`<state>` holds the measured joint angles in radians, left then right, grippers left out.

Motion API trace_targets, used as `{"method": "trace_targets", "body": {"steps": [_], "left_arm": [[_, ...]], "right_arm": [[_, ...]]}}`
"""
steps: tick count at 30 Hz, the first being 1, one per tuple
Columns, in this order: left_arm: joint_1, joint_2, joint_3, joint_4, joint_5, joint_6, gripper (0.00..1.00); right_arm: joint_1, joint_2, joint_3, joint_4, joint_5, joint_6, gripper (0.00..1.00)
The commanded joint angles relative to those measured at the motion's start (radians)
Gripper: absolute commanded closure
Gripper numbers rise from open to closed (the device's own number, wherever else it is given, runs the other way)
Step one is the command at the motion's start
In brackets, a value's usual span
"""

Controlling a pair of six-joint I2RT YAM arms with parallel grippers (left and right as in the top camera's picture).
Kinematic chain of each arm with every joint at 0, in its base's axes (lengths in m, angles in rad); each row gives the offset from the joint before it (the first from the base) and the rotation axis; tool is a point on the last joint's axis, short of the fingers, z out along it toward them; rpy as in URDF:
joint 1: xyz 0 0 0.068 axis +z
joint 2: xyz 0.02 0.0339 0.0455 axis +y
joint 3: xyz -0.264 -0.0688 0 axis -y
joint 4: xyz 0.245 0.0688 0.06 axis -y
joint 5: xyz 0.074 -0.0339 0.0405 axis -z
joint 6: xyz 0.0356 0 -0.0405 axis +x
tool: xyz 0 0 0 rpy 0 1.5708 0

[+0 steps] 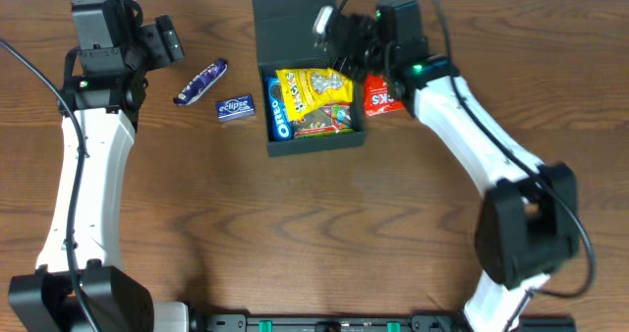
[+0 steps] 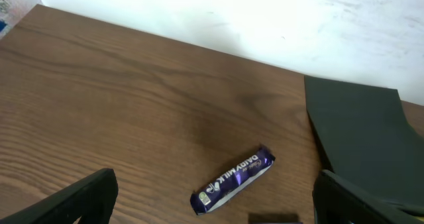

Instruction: Pack container

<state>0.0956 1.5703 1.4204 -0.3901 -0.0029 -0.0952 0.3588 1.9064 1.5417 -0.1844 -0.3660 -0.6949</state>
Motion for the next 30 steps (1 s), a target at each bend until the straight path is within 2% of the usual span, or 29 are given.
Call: {"method": "trace_targets", "body": {"steps": [1, 6, 9, 14, 20, 30], "left_arm": [[0.004, -0.014, 0.006, -0.002, 0.005, 0.013, 0.05], [0.004, -0.014, 0.006, -0.003, 0.005, 0.013, 0.05], [0.004, -0.014, 0.006, -0.003, 0.005, 0.013, 0.05], [0.004, -0.014, 0.006, -0.002, 0.02, 0.013, 0.05], [0.004, -0.014, 0.006, -0.002, 0.038, 0.013, 0.05], [0.004, -0.014, 0.006, -0.002, 0.038, 0.013, 0.05]], "right_arm": [[-0.008, -0.027, 0.001, -0.002, 0.02, 0.126, 0.43], [-0.068, -0.007, 0.001, -0.043, 0.156, 0.387, 0.49], [-0.117, 0.011, 0.001, -0.066, 0.186, 0.488, 0.36], [-0.183, 0.087, 0.001, -0.109, 0.164, 0.639, 0.33], [-0.164, 0.178, 0.001, -0.111, 0.13, 0.642, 0.33], [-0.161, 0.307, 0.001, -0.111, 0.179, 0.679, 0.4]]}}
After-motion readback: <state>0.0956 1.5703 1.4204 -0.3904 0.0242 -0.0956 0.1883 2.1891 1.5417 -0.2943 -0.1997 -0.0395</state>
